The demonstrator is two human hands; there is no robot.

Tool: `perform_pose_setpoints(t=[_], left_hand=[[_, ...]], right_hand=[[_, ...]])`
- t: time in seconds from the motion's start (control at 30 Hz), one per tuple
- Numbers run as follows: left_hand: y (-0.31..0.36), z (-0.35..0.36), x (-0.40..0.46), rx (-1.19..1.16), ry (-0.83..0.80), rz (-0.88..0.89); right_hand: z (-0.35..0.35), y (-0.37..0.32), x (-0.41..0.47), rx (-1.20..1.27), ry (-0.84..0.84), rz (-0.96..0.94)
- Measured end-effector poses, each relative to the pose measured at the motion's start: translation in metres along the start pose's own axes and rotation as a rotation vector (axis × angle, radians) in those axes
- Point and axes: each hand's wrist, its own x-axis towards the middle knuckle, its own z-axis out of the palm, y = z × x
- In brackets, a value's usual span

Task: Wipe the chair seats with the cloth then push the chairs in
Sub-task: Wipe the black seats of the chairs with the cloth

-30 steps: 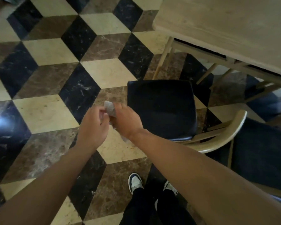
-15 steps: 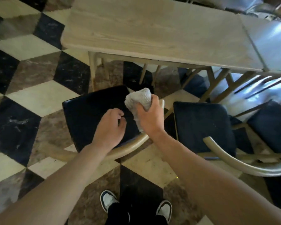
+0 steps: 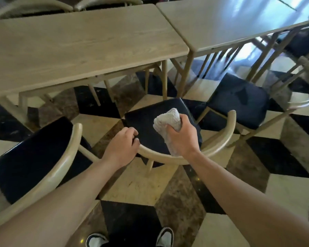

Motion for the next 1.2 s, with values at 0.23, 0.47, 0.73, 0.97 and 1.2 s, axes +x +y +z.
perform_pose_setpoints(t=[0.23, 0.47, 0.73, 0.97, 1.2], left_hand=[[0.041, 0.038, 0.044, 0.053, 0.003, 0.030], [0.024, 0.046, 0.105, 0.006, 0.041, -0.101], [-0.013, 0.017, 0.138, 0.045, 0.075, -0.230], [0.010, 0.045, 0.110, 0.081, 0.100, -0.310], [0.048, 0.081, 0.064, 0.094, 0.275, -0.455]], right_hand=[[-0.062, 0.048, 0.041, -0.051, -0.055, 0.079], [-0.044, 0.053, 0.053, -0.116, -0.279, -0.034], [0.085, 0.023, 0.026, -0.264, -0.789, -0.277], [0.067, 0.056, 0.014, -0.413, -0.899, -0.607], [0.003, 0.089, 0.024, -0.440, -0.969, -0.814]])
